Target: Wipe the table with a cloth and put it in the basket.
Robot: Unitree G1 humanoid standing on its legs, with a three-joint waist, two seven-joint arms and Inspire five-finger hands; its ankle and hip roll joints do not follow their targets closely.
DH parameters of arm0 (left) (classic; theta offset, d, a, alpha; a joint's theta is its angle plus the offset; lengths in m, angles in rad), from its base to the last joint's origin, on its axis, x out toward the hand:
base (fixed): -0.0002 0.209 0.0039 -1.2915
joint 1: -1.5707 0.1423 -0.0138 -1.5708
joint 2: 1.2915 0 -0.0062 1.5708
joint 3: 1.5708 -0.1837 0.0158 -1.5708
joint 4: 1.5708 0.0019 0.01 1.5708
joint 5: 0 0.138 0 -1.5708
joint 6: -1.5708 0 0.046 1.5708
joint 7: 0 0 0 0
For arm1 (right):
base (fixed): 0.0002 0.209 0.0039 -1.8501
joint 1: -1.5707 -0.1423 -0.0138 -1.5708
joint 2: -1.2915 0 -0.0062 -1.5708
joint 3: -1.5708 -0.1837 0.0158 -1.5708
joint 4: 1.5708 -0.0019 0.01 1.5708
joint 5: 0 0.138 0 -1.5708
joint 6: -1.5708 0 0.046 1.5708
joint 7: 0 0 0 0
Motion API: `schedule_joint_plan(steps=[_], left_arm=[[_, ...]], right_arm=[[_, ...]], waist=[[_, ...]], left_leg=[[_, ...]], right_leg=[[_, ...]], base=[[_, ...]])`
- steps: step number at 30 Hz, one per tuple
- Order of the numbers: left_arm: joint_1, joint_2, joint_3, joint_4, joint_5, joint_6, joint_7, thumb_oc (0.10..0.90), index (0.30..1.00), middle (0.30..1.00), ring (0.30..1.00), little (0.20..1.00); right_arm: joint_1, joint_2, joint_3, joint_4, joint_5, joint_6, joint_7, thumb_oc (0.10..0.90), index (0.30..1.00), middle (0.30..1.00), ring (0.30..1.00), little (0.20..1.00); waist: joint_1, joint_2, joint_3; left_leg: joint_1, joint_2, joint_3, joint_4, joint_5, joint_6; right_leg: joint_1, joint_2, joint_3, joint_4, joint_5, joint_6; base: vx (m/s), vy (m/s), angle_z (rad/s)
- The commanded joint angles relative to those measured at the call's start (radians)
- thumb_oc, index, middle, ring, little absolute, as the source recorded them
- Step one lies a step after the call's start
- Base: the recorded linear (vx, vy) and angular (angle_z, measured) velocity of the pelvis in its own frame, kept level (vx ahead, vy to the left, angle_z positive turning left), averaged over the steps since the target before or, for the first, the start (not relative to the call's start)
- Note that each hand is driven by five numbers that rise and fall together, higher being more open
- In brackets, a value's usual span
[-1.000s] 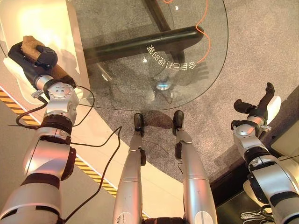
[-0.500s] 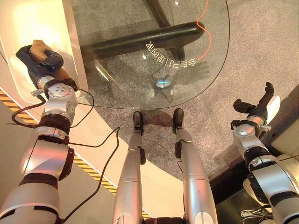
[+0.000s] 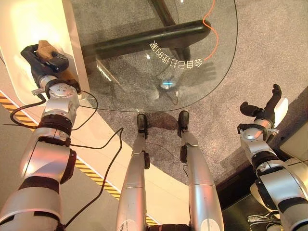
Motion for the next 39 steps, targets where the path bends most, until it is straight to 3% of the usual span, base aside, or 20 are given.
schedule_joint_plan(steps=[1, 20, 21, 25, 26, 29, 30, 32, 33, 34, 36, 38, 39], left_arm=[[-0.067, 0.155, 0.008, 0.027, 0.036, -0.038, 0.041, 0.800, 0.900, 0.900, 0.900, 0.900], [-0.029, 0.160, 0.033, -0.024, 0.027, -0.065, 0.084, 0.800, 0.900, 0.900, 0.900, 0.900], [0.010, 0.181, 0.066, -0.063, 0.007, -0.120, 0.137, 0.800, 0.900, 0.900, 0.900, 0.900], [0.064, 0.220, 0.121, -0.108, 0.003, -0.192, 0.153, 0.800, 0.900, 0.900, 0.900, 0.900], [0.112, 0.241, 0.156, -0.128, -0.009, -0.229, 0.140, 0.800, 0.900, 0.900, 0.900, 0.900], [0.114, 0.241, 0.159, -0.130, -0.009, -0.229, 0.140, 0.800, 0.900, 0.900, 0.900, 0.900], [0.289, 0.267, 0.264, -0.169, -0.009, -0.267, 0.069, 0.800, 0.900, 0.900, 0.900, 0.900], [0.337, 0.273, 0.292, -0.177, -0.012, -0.261, 0.039, 0.800, 0.900, 0.900, 0.900, 0.900], [0.434, 0.275, 0.348, -0.174, -0.039, -0.246, -0.031, 0.800, 0.900, 0.900, 0.900, 0.900], [0.440, 0.274, 0.352, -0.177, -0.040, -0.246, -0.032, 0.800, 0.900, 0.900, 0.900, 0.900], [0.597, 0.254, 0.449, -0.142, -0.054, -0.227, -0.139, 0.800, 0.900, 0.900, 0.900, 0.900], [0.643, 0.244, 0.479, -0.142, -0.044, -0.219, -0.158, 0.800, 0.900, 0.900, 0.900, 0.900], [0.740, 0.211, 0.532, -0.121, -0.039, -0.216, -0.215, 0.800, 0.900, 0.900, 0.900, 0.900]], right_arm=[[0.016, -0.050, -0.006, -0.005, 0.009, -0.027, -0.032, 0.800, 0.900, 0.900, 0.900, 0.900], [0.041, -0.046, -0.002, -0.009, 0.004, -0.006, -0.018, 0.800, 0.900, 0.900, 0.900, 0.900], [0.089, -0.033, -0.017, -0.004, 0.007, 0.001, -0.009, 0.800, 0.900, 0.900, 0.900, 0.900], [0.162, -0.019, -0.045, 0.009, 0.003, -0.004, 0.005, 0.800, 0.900, 0.900, 0.900, 0.900], [0.207, -0.015, -0.068, 0.019, 0.002, -0.008, 0.023, 0.800, 0.900, 0.900, 0.900, 0.900], [0.207, -0.015, -0.067, 0.018, 0.002, -0.008, 0.023, 0.800, 0.900, 0.900, 0.900, 0.900], [0.338, -0.027, -0.126, 0.036, -0.002, -0.018, 0.126, 0.800, 0.900, 0.900, 0.900, 0.900], [0.370, -0.030, -0.141, 0.038, -0.010, -0.018, 0.156, 0.800, 0.900, 0.900, 0.900, 0.900], [0.439, -0.036, -0.167, 0.036, 0.000, -0.012, 0.217, 0.800, 0.900, 0.900, 0.900, 0.900], [0.440, -0.037, -0.165, 0.035, 0.000, -0.012, 0.218, 0.800, 0.900, 0.900, 0.900, 0.900], [0.527, -0.032, -0.205, 0.040, -0.027, 0.000, 0.293, 0.800, 0.900, 0.900, 0.900, 0.900], [0.550, -0.031, -0.211, 0.040, -0.029, 0.006, 0.306, 0.800, 0.900, 0.900, 0.900, 0.900], [0.602, -0.021, -0.238, 0.051, -0.060, 0.013, 0.330, 0.800, 0.900, 0.900, 0.900, 0.900]], waist=[[0.013, -0.002, -0.029], [0.015, -0.001, -0.029], [0.014, -0.001, -0.029], [0.020, -0.003, -0.029], [0.025, -0.003, -0.046], [0.024, -0.002, -0.041], [0.047, 0.001, -0.137], [0.052, 0.001, -0.164], [0.062, 0.001, -0.216], [0.060, 0.002, -0.214], [0.067, -0.001, -0.292], [0.065, 0.000, -0.310], [0.073, -0.006, -0.359]], left_leg=[[-0.006, -0.050, 0.010, 0.080, -0.080, 0.024], [0.069, -0.057, 0.017, 0.069, -0.084, 0.028], [0.146, -0.060, 0.020, 0.047, -0.086, 0.027], [0.259, -0.064, 0.023, -0.008, -0.072, 0.020], [0.335, -0.066, 0.020, -0.041, -0.072, 0.017], [0.343, -0.066, 0.019, -0.046, -0.070, 0.017], [0.469, -0.070, 0.010, -0.129, -0.070, 0.010], [0.497, -0.071, 0.005, -0.151, -0.069, 0.010], [0.565, -0.072, -0.002, -0.203, -0.070, 0.010], [0.571, -0.072, -0.003, -0.207, -0.069, 0.010], [0.662, -0.073, -0.008, -0.256, -0.076, 0.011], [0.687, -0.073, -0.011, -0.269, -0.076, 0.011], [0.729, -0.071, -0.015, -0.282, -0.082, 0.014]], right_leg=[[0.040, 0.051, -0.012, -0.003, -0.061, 0.038], [0.104, 0.061, -0.014, -0.010, -0.057, 0.040], [0.174, 0.061, -0.010, -0.033, -0.051, 0.049], [0.297, 0.049, -0.018, -0.096, -0.031, 0.061], [0.372, 0.038, -0.018, -0.132, -0.028, 0.070], [0.380, 0.039, -0.018, -0.138, -0.026, 0.070], [0.516, 0.010, -0.015, -0.215, -0.022, 0.086], [0.547, 0.005, -0.014, -0.234, -0.020, 0.091], [0.620, -0.007, -0.016, -0.273, -0.022, 0.100], [0.626, -0.007, -0.017, -0.278, -0.021, 0.100], [0.727, -0.010, -0.018, -0.330, -0.026, 0.105], [0.754, -0.010, -0.022, -0.343, -0.025, 0.105], [0.800, -0.009, -0.026, -0.357, -0.028, 0.106]], base=[[0.00, 0.000, 0.00], [-0.01, -0.006, 0.00], [-0.04, -0.051, -0.01], [-0.03, -0.061, -0.03], [0.01, -0.018, -0.09], [0.06, -0.030, -0.07], [0.17, -0.081, -0.22], [0.17, -0.068, -0.20], [0.12, -0.035, 0.06], [0.21, -0.030, 0.10], [0.17, -0.020, 0.02], [0.13, -0.024, 0.05], [0.20, -0.033, 0.12]])
